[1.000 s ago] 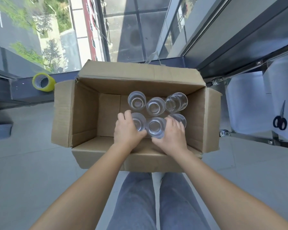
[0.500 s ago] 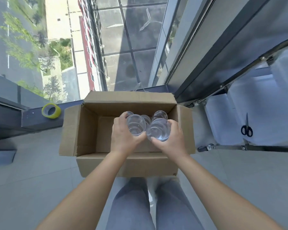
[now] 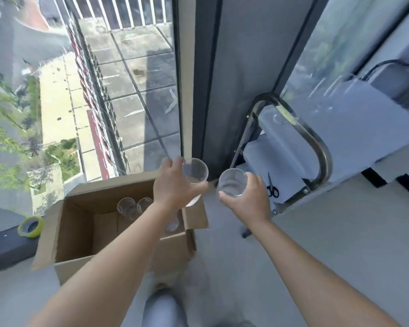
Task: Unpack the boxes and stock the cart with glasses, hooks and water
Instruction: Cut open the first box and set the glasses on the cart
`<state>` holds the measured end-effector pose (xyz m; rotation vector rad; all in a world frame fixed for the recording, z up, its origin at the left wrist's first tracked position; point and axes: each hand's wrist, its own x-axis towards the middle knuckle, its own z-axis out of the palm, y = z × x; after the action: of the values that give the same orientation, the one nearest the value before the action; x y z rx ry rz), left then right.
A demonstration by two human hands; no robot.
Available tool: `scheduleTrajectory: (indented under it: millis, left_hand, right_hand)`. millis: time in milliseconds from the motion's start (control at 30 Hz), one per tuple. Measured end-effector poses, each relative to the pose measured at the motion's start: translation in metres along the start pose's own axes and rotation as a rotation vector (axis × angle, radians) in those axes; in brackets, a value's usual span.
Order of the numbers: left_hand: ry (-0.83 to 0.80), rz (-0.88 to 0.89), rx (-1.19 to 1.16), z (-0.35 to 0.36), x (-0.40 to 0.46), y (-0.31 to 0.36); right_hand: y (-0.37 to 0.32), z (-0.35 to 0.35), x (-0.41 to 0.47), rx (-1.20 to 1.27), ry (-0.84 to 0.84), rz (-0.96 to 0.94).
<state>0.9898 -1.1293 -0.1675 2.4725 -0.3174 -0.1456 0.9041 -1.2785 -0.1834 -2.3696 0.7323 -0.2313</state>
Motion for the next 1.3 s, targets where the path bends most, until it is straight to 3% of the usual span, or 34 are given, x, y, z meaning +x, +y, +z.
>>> scheduleTrajectory:
  millis: [300, 533, 1300]
  left_hand:
    - [0.018, 0.211, 0.019, 0.053, -0.037, 0.198]
    - [-0.052, 0.298, 0.011, 0.097, -0.027, 0.310]
    - [-0.203, 0.200, 0.038, 0.276, 0.199, 0.477]
  right_hand:
    - [0.105, -0.173, 0.009, -0.043, 0.185, 0.064]
    - [0.168, -0.253, 0.037, -0.042, 0.255, 0.186]
    - [0.300, -0.333, 0.336, 0.036, 0.173, 0.239]
